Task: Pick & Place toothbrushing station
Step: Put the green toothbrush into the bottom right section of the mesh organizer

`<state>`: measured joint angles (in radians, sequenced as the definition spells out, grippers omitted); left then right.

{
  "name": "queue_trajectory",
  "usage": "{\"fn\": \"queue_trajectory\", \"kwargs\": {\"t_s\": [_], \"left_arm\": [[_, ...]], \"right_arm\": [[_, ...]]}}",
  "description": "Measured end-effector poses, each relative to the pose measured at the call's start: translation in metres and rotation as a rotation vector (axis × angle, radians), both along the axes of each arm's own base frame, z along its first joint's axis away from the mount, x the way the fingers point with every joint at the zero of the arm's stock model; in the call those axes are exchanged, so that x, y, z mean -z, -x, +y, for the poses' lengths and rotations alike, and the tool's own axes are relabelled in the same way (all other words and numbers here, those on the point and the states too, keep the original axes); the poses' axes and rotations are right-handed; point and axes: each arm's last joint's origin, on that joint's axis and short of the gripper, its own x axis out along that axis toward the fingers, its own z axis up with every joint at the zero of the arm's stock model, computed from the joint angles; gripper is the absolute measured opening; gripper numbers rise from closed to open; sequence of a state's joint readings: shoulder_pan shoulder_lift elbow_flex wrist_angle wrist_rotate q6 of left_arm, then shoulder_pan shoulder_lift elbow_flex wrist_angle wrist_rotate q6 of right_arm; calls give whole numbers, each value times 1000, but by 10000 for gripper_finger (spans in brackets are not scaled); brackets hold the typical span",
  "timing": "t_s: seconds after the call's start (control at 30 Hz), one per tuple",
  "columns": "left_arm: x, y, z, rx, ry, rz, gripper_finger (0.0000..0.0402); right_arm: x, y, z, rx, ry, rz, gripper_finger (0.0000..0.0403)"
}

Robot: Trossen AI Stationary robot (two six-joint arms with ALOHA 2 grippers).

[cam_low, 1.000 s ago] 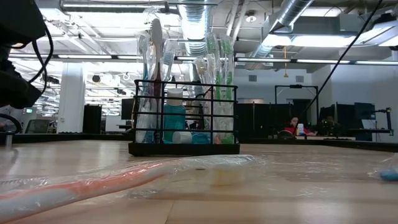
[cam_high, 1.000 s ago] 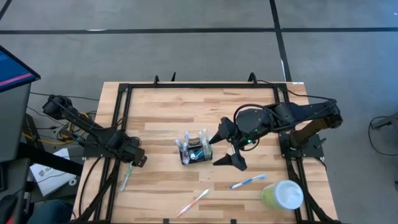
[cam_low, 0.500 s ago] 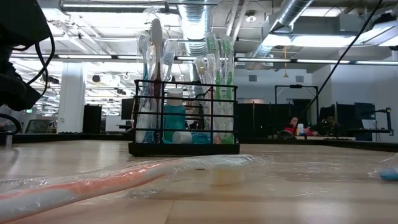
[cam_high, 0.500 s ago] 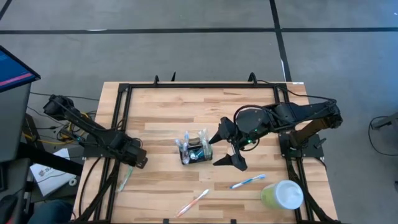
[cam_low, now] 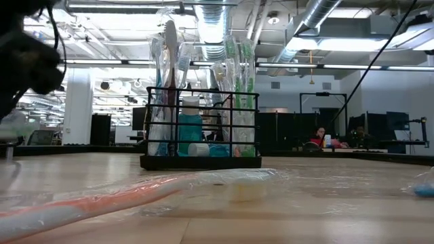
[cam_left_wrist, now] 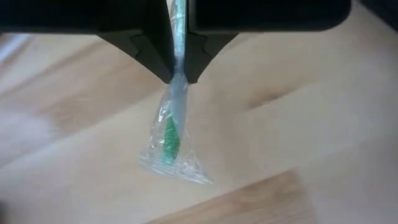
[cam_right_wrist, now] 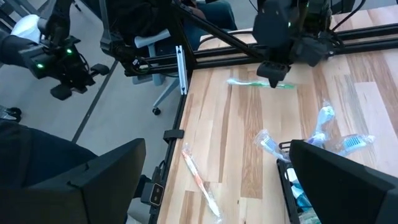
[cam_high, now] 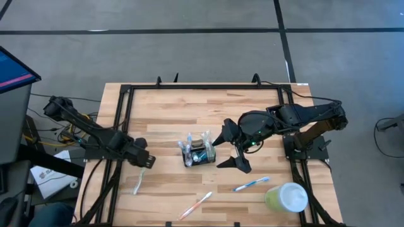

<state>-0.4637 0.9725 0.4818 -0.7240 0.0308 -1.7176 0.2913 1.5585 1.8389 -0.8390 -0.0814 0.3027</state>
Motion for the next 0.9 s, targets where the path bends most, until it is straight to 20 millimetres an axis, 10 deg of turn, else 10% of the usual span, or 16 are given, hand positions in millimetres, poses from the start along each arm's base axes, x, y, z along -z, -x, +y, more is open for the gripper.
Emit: {"fn": "queue_trajectory", "kwargs": {"t_s": [0.6, 0.9], "left_arm": [[-110, -36, -1, -35, -320, -510, 5], [-178, -46, 15, 191, -647, -717, 5]], "right_arm": [[-3, -1, 2, 8, -37, -22, 388], [-16, -9, -4, 117, -502, 31, 388]]}}
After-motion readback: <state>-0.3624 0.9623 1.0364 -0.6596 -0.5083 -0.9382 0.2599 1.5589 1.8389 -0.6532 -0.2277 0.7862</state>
